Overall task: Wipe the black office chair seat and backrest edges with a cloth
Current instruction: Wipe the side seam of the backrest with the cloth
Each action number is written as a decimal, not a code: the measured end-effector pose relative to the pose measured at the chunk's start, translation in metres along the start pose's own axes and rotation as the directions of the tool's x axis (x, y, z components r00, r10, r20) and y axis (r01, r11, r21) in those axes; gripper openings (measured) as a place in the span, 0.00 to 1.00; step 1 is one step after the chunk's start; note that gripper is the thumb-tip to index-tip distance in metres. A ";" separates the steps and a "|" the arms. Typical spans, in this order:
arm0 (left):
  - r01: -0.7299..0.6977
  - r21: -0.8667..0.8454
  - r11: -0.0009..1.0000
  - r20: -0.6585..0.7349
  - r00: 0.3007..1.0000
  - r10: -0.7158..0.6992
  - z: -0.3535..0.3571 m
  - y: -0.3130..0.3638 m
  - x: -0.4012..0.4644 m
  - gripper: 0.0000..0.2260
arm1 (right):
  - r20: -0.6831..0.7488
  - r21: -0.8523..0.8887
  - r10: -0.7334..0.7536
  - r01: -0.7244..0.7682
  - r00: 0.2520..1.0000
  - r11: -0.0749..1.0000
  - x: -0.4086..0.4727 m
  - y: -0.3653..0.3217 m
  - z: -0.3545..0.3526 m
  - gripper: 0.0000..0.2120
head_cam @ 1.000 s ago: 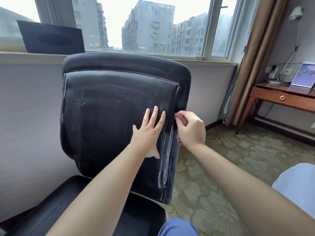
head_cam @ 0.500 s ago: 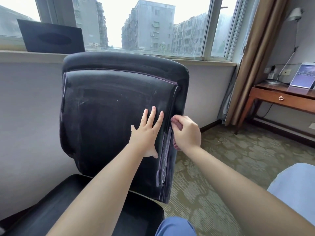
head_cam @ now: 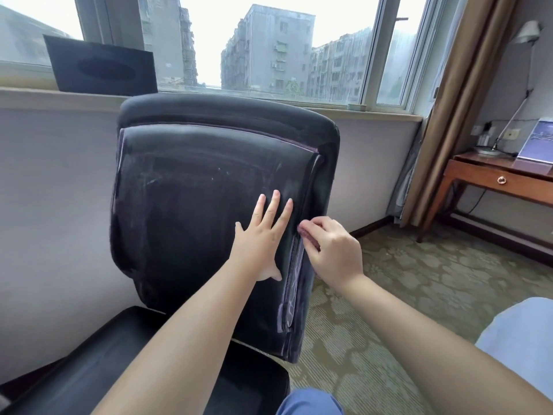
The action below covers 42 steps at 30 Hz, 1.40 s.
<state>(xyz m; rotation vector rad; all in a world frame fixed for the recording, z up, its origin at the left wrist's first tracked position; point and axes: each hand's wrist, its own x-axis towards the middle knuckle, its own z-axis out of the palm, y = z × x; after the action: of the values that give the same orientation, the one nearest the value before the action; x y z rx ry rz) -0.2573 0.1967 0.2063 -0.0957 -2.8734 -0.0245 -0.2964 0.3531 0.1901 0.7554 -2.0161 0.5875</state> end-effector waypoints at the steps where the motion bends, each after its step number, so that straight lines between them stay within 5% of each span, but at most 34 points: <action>1: 0.000 -0.002 1.000 -0.005 1.000 0.000 0.000 0.000 0.000 0.63 | -0.026 -0.004 0.006 -0.006 1.000 1.000 0.005 0.000 -0.002 0.06; 6: 0.003 -0.013 1.000 -0.021 1.000 -0.003 0.001 -0.001 -0.003 0.64 | -0.050 0.046 0.133 -0.130 0.990 0.990 0.026 -0.008 -0.003 0.06; 15: 0.026 0.009 1.000 -0.017 1.000 -0.026 0.004 0.001 -0.004 0.63 | 0.055 -0.115 -0.116 0.122 0.992 0.986 -0.015 -0.004 0.006 0.10; 19: 0.023 0.002 1.000 -0.008 1.000 -0.023 0.003 -0.001 -0.004 0.63 | 0.025 -0.118 0.091 -0.088 0.995 0.989 0.006 0.000 -0.002 0.04; 22: 0.022 -0.013 1.000 -0.011 1.000 -0.022 0.004 -0.001 -0.005 0.63 | 0.138 -0.139 0.071 -0.051 0.988 0.989 -0.019 0.012 0.005 0.08; 25: 0.018 -0.015 1.000 -0.024 1.000 -0.018 0.007 -0.002 -0.002 0.63 | 0.063 -0.051 0.156 -0.153 0.986 0.987 -0.039 0.013 0.005 0.13; 31: 0.017 -0.019 1.000 -0.029 0.999 -0.018 0.009 -0.003 -0.002 0.62 | -0.106 0.170 0.212 -0.193 0.972 0.967 0.012 -0.018 0.003 0.06; 38: 0.015 -0.018 1.000 -0.034 0.999 -0.016 0.009 -0.005 -0.003 0.62 | -0.100 0.012 0.153 -0.152 0.983 0.988 -0.014 -0.024 0.022 0.04; 42: 0.013 -0.010 1.000 -0.031 0.999 -0.013 0.009 -0.005 -0.006 0.61 | -0.039 -0.067 0.006 -0.008 0.999 0.998 -0.030 -0.019 0.018 0.09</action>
<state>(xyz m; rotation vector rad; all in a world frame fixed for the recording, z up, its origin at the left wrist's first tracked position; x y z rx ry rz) -0.2546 0.1914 0.1963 -0.0776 -2.8429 -0.0423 -0.2798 0.3366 0.1576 0.6918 -1.9937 0.5315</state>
